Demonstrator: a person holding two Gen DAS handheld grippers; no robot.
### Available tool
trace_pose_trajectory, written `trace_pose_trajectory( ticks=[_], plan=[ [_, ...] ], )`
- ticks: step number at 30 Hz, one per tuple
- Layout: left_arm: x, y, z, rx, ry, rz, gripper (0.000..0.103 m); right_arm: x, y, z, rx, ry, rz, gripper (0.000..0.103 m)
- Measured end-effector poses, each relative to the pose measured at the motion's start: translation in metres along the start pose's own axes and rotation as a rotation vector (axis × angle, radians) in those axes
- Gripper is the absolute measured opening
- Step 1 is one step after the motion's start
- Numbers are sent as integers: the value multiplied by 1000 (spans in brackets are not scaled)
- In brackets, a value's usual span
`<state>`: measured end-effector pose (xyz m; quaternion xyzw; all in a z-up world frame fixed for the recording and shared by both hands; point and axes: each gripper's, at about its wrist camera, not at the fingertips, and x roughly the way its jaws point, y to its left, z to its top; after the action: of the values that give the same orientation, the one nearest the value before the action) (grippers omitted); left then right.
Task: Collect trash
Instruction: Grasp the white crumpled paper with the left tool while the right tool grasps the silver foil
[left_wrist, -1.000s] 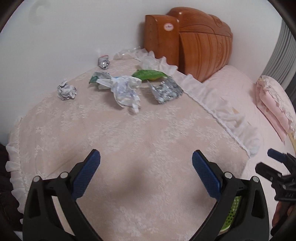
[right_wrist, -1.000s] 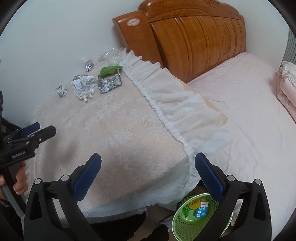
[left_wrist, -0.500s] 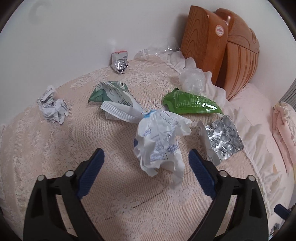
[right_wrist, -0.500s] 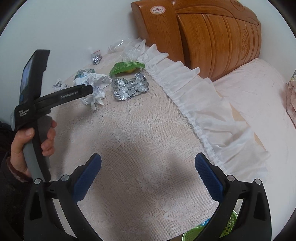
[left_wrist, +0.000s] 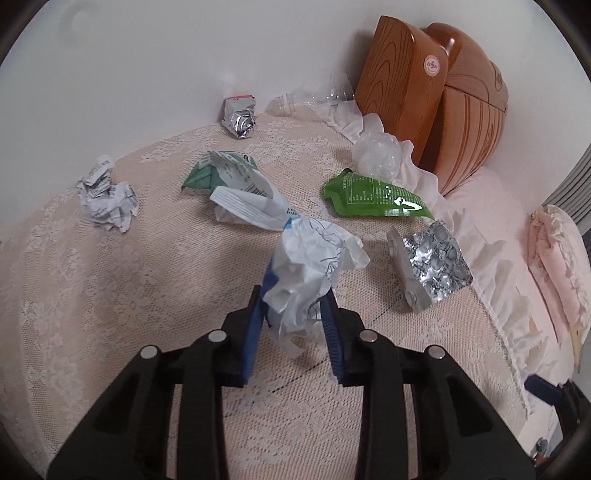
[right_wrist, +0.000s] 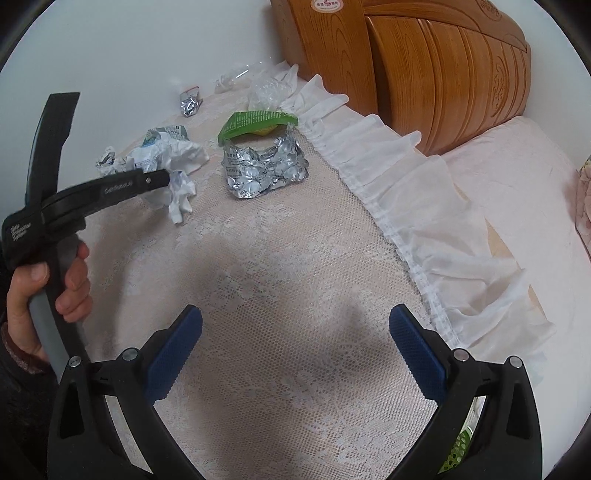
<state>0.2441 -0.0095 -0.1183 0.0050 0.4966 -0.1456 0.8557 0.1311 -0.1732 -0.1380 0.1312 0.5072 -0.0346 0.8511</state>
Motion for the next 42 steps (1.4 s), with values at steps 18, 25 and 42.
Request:
trace_pose_trajectory(
  ticks=[18,25,42],
  plan=[
    [-20,32,-29,-17,19,2,31,109,49,108,-118,13,-101,100],
    [-27,32,-30,-5,18,-10,30,100,33,109,-31,3,-13,75],
    [-106,14,-106,63,13,9,30,-18,39,1,-102,-33,38,75]
  ],
)
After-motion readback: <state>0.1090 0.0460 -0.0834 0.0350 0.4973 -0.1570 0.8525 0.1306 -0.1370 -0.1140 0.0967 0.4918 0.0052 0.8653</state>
